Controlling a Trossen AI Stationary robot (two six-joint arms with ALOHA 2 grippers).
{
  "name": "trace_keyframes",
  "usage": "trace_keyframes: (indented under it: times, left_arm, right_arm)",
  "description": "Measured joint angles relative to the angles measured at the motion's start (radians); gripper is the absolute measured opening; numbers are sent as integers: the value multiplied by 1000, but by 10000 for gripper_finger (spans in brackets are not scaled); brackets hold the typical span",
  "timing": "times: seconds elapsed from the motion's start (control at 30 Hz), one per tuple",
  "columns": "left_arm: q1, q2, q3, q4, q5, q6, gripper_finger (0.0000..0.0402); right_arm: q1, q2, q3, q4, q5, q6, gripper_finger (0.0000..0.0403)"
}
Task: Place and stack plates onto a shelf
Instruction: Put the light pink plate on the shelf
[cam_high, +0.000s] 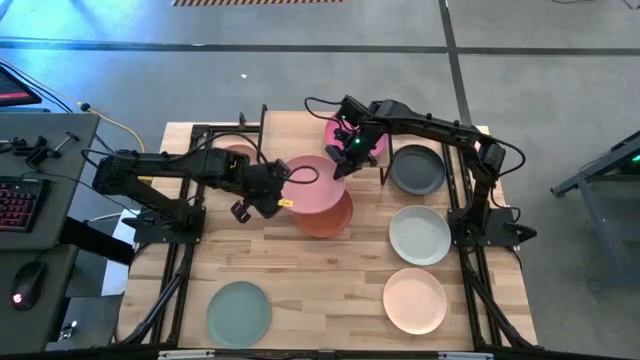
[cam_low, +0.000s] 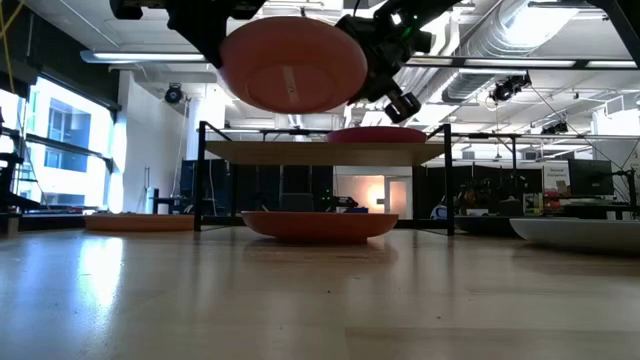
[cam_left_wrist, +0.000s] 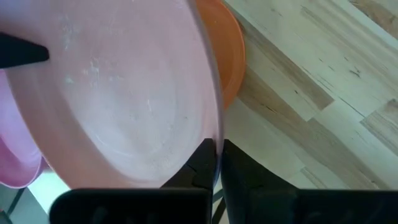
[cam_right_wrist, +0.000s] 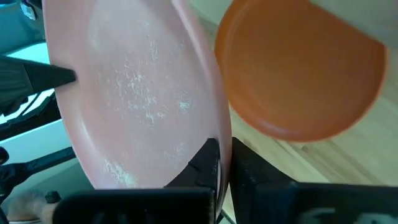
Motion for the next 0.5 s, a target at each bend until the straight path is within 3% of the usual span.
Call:
trace_keyframes:
  times: [0.13,0.5]
  left_arm:
    - [-12,0,0,-1,-9,-26,1]
    - [-14,0,0,-3,-14,-80,0]
  right_arm:
    - [-1,0,0,10,15,-17,44]
    - [-20,0,26,13,30,-79,198]
